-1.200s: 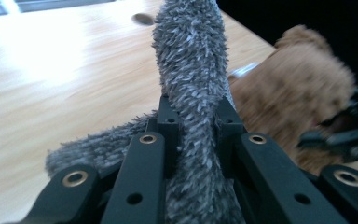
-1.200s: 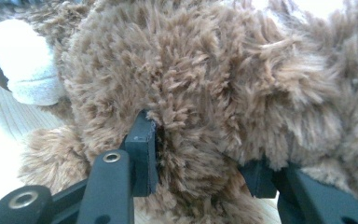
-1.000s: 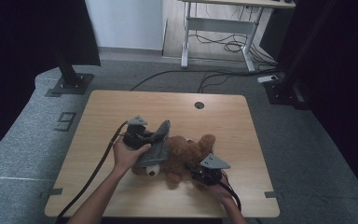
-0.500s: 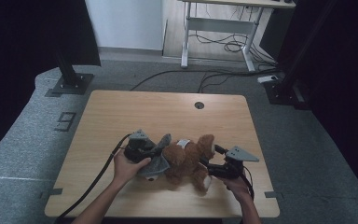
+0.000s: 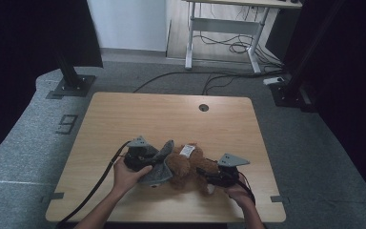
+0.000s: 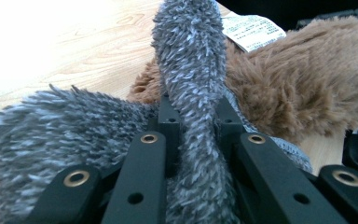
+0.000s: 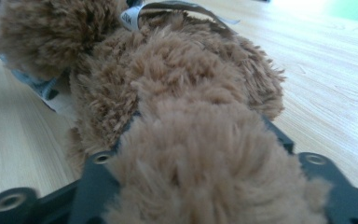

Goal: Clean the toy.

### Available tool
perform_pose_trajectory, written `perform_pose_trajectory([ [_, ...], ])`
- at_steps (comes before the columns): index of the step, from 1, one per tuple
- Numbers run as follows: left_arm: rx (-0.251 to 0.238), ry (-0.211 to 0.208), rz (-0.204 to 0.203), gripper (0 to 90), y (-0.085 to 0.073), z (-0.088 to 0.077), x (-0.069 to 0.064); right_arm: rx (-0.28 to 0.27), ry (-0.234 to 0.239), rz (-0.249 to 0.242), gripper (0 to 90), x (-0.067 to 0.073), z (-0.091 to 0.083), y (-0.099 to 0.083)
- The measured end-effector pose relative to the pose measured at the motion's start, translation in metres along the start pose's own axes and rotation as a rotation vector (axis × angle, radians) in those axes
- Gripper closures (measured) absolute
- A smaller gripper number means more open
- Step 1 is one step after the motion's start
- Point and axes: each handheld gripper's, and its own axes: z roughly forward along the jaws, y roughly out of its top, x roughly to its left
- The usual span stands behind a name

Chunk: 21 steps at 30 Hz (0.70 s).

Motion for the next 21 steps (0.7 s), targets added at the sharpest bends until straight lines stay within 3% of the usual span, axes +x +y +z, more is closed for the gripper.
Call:
perform_pose_trajectory([
  [6,-0.048,0.062,0.044,77.5,-0.004,0.005,-0.001,-0.019,-0.027,0.003,56.5,0.010,0.013,-0.007],
  [12,-0.047,0.047,0.001,77.4,0.004,0.008,0.018,-0.036,-0.073,0.025,57.6,0.009,0.029,-0.007],
  [16,-0.043,0.049,-0.022,77.0,0.020,-0.005,0.024,-0.037,-0.081,0.005,57.8,0.013,0.038,-0.004],
  [18,-0.070,0.036,-0.023,76.9,0.030,-0.012,0.021,-0.032,-0.102,-0.013,57.6,0.017,0.044,0.000],
  [21,-0.111,-0.018,0.005,76.9,0.051,-0.018,0.003,-0.025,-0.144,-0.050,57.0,0.024,0.052,0.005],
])
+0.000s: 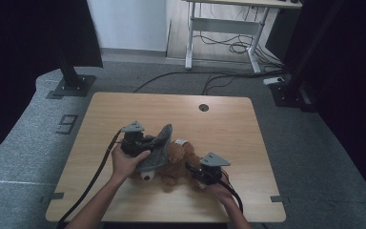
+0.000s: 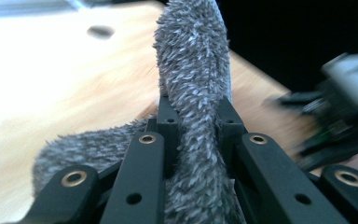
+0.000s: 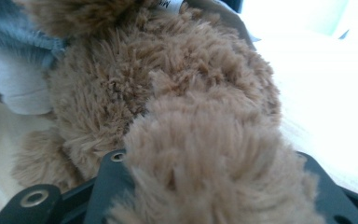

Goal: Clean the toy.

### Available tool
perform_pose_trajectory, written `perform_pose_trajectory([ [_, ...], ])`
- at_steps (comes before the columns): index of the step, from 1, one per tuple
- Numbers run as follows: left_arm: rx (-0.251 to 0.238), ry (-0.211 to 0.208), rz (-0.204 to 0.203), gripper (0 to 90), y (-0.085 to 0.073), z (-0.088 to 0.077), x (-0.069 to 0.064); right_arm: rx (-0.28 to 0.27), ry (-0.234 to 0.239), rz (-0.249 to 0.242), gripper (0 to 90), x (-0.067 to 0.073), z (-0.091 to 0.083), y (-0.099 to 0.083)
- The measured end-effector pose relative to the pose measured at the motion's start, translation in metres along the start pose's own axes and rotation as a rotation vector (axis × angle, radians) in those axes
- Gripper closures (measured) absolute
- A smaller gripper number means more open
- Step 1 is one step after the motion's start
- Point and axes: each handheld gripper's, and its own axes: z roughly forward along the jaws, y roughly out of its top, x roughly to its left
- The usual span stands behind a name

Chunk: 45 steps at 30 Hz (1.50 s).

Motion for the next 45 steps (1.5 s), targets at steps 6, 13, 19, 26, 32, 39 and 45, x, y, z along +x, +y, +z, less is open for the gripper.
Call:
perform_pose_trajectory([
  [6,0.096,-0.059,0.116,75.9,0.019,0.050,-0.053,-0.007,-0.001,-0.001,55.6,0.001,-0.001,0.002],
  [13,0.204,-0.016,0.144,77.2,-0.004,0.088,-0.052,-0.019,-0.009,-0.022,55.1,0.000,-0.006,-0.002],
  [19,0.205,0.036,0.169,77.7,-0.006,0.071,-0.045,-0.014,-0.010,-0.029,57.0,0.000,-0.008,-0.002],
  [26,0.154,0.094,0.120,77.7,-0.014,0.034,-0.019,-0.019,0.010,-0.037,57.5,0.000,-0.009,-0.003],
  [32,0.107,0.162,0.082,77.4,-0.011,0.006,-0.002,-0.023,0.018,-0.033,57.5,-0.001,-0.009,-0.003],
  [39,0.087,-0.010,0.097,77.2,0.004,0.028,-0.039,-0.027,0.025,-0.026,57.4,-0.001,-0.007,-0.003],
  [45,0.184,-0.072,0.136,77.0,0.005,0.080,-0.065,-0.028,0.028,-0.034,57.3,0.000,-0.007,-0.003],
])
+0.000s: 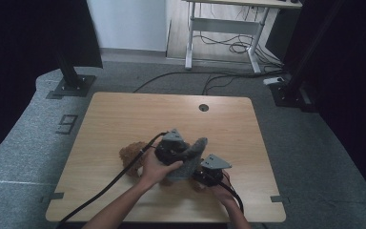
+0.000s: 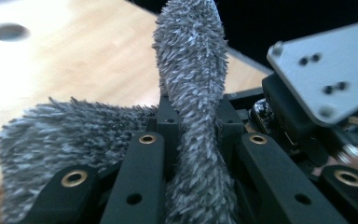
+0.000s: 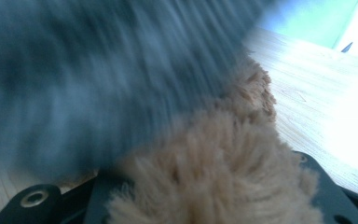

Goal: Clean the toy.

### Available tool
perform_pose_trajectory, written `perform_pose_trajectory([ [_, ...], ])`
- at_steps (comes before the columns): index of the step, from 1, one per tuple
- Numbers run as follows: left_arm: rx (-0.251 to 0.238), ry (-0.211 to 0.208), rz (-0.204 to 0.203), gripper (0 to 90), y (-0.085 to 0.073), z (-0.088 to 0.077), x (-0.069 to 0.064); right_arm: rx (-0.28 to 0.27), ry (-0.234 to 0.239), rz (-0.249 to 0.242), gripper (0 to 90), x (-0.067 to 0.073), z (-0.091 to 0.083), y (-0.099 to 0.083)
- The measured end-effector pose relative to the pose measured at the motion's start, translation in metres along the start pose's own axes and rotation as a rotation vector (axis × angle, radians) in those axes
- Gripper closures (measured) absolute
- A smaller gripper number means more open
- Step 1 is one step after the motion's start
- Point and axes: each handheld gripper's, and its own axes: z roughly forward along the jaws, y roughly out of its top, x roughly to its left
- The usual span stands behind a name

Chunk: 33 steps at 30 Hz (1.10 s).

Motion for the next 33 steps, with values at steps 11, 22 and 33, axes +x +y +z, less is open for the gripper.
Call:
perform_pose_trajectory([
  [11,0.036,0.131,0.019,77.6,-0.022,-0.019,0.024,0.008,0.000,0.002,57.6,-0.001,0.000,-0.002],
  [22,-0.052,0.208,-0.115,77.9,-0.059,-0.089,0.074,0.000,-0.007,0.009,57.6,-0.003,-0.003,-0.004],
  [33,-0.097,0.280,-0.164,77.3,-0.083,-0.120,0.087,0.000,-0.016,0.011,57.4,-0.005,-0.006,-0.006],
])
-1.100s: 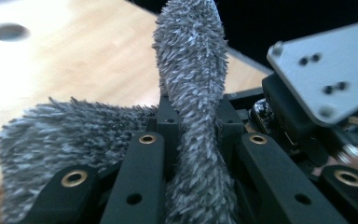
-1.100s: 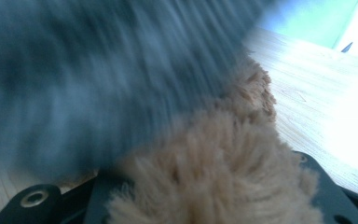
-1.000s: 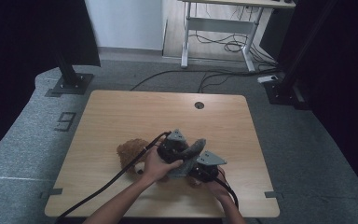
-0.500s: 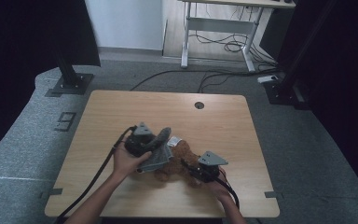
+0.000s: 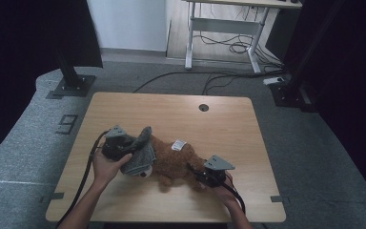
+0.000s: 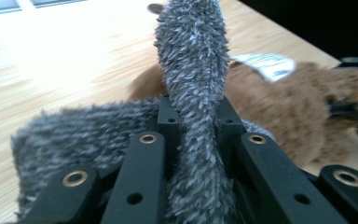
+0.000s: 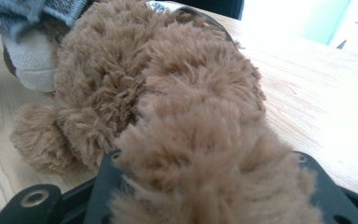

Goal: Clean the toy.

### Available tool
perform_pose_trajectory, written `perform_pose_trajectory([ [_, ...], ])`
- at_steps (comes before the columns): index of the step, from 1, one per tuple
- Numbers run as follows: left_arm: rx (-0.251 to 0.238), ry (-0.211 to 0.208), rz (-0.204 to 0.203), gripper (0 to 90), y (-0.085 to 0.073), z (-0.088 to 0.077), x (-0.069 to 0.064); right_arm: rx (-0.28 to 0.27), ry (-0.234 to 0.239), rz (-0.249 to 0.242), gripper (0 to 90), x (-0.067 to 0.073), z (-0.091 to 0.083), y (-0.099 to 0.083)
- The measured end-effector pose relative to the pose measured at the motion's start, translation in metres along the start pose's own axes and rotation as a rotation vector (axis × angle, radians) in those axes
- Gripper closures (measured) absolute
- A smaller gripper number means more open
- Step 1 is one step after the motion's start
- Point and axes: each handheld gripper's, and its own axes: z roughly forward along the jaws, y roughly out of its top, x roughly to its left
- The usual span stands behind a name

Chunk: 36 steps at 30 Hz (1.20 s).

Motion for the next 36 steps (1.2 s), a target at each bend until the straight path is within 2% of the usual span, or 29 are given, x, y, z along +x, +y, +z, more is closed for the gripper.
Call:
perform_pose_trajectory([
  [2,-0.014,-0.031,-0.046,77.1,-0.007,-0.001,0.007,0.001,0.001,-0.001,57.2,-0.001,-0.001,0.000],
  [6,-0.025,-0.037,-0.053,77.1,-0.011,-0.001,0.007,-0.001,0.000,-0.007,57.0,0.000,-0.001,0.000],
  [9,-0.026,-0.093,-0.084,77.2,-0.015,0.003,0.008,-0.002,-0.001,0.012,53.0,-0.001,-0.002,0.000],
  [11,-0.026,-0.099,-0.079,77.4,-0.018,0.005,0.006,-0.001,0.012,0.029,46.2,-0.003,-0.005,0.001],
  [12,-0.026,-0.099,-0.079,77.5,-0.018,0.005,0.006,-0.001,0.012,0.029,46.2,-0.003,-0.005,0.001],
  [13,-0.037,-0.099,-0.061,77.6,-0.022,0.007,0.003,0.001,0.037,0.041,38.1,-0.006,-0.010,0.006],
  [15,-0.049,-0.093,-0.044,77.8,-0.026,0.008,0.001,-0.002,0.055,0.057,32.0,-0.008,-0.016,0.013],
  [18,-0.049,-0.085,-0.024,78.2,-0.028,0.008,-0.003,-0.022,0.074,0.076,28.4,-0.012,-0.024,0.023],
  [20,-0.052,-0.099,-0.018,78.4,-0.032,0.006,-0.004,-0.043,0.082,0.088,26.2,-0.017,-0.033,0.041],
  [23,-0.055,-0.111,-0.023,78.5,-0.035,0.005,-0.004,-0.039,0.095,0.090,24.5,-0.026,-0.032,0.065],
  [25,-0.063,-0.121,-0.032,78.5,-0.037,0.005,-0.003,-0.006,0.121,0.101,23.6,-0.031,-0.024,0.077],
  [26,-0.063,-0.121,-0.032,78.5,-0.037,0.005,-0.003,-0.006,0.121,0.101,23.6,-0.031,-0.024,0.077],
  [27,-0.067,-0.131,-0.037,78.6,-0.039,0.004,-0.002,0.057,0.146,0.102,22.7,-0.034,-0.008,0.082],
  [28,-0.068,-0.134,-0.039,78.6,-0.040,0.003,-0.002,0.087,0.159,0.100,22.3,-0.034,-0.002,0.081],
  [30,-0.071,-0.142,-0.041,78.6,-0.041,0.002,-0.002,0.148,0.158,0.092,21.4,-0.032,0.011,0.076],
  [31,-0.071,-0.145,-0.041,78.6,-0.042,0.002,-0.002,0.191,0.175,0.104,20.0,-0.030,0.020,0.071],
  [33,-0.073,-0.152,-0.044,78.6,-0.043,0.001,-0.002,0.225,0.201,0.134,18.4,-0.026,0.029,0.062],
  [35,-0.074,-0.162,-0.046,78.5,-0.045,0.000,-0.003,0.249,0.246,0.194,18.5,-0.020,0.035,0.053],
  [36,-0.074,-0.162,-0.046,78.6,-0.045,0.000,-0.003,0.249,0.246,0.194,18.5,-0.020,0.035,0.053],
])
